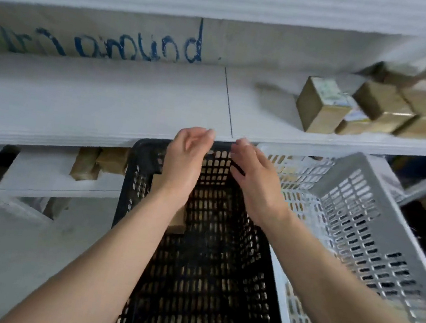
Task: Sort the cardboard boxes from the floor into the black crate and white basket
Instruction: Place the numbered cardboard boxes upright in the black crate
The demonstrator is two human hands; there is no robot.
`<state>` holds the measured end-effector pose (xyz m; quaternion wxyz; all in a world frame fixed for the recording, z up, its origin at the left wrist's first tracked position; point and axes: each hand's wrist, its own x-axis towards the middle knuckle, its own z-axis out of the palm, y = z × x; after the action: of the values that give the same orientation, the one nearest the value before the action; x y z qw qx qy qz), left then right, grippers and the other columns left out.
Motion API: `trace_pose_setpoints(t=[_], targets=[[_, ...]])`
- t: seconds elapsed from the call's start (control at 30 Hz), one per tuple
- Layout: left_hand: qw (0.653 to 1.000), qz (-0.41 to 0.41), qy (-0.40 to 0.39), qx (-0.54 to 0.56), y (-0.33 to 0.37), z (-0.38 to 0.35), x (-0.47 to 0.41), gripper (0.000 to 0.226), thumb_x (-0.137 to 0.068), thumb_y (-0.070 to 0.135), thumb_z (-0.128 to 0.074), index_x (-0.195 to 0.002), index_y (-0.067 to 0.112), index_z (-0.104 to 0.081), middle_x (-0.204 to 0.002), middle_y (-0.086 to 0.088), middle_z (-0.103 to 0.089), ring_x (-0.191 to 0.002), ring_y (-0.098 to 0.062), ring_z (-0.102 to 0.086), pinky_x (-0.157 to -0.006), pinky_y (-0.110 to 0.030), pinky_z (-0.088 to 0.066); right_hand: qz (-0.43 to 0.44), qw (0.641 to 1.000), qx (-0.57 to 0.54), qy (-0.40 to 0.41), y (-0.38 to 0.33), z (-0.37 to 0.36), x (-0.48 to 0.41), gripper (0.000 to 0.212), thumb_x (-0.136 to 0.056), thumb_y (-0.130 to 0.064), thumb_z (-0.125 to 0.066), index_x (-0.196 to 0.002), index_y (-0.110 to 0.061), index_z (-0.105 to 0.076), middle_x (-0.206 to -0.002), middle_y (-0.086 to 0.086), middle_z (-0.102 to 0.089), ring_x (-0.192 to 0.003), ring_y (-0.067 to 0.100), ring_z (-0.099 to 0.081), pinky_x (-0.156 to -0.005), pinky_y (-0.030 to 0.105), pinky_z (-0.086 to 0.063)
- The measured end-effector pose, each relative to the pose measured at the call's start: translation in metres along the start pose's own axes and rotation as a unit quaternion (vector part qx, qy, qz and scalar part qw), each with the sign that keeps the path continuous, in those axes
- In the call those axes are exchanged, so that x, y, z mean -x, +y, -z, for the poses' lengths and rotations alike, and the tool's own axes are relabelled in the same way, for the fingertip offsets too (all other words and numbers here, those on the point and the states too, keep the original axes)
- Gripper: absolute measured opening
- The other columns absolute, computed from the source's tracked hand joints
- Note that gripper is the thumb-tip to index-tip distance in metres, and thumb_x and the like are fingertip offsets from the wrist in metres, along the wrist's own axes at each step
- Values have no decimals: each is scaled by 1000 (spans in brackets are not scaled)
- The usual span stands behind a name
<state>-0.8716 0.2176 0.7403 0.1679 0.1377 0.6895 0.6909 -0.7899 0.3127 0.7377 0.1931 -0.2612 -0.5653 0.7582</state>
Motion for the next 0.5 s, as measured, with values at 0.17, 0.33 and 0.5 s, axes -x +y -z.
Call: trace_pose_setpoints(t=[0.17, 0.33, 0.5], targets=[[977, -78, -198, 24, 58, -54, 39, 27, -82, 49, -59, -99, 28, -62, -101, 7, -69, -100, -8, -65, -90, -28, -51, 66, 987, -59, 132, -48, 43, 83, 24, -89, -42, -54, -97, -23, -67, -102, -13, -71, -107, 2, -62, -95, 26, -47], [910, -107, -399, 31, 80, -100, 93, 36, -83, 49, -59, -104, 21, -63, -102, 4, -69, -103, -11, -64, -94, -31, -50, 117, 942, -48, 311, -57, 82, 168, 38, -91, -45, -54, -115, -17, -64, -119, -7, -66, -113, 6, -59, -104, 35, -43], [832, -90, -546, 44, 83, -146, 179, 32, -87, 48, -55, -103, 21, -63, -98, 3, -68, -101, -20, -65, -95, -38, -50, 165, 863, -62, 474, -55, 111, 271, 34, -79, -53, -57, -88, -24, -71, -95, -14, -72, -95, 0, -66, -89, 26, -48]])
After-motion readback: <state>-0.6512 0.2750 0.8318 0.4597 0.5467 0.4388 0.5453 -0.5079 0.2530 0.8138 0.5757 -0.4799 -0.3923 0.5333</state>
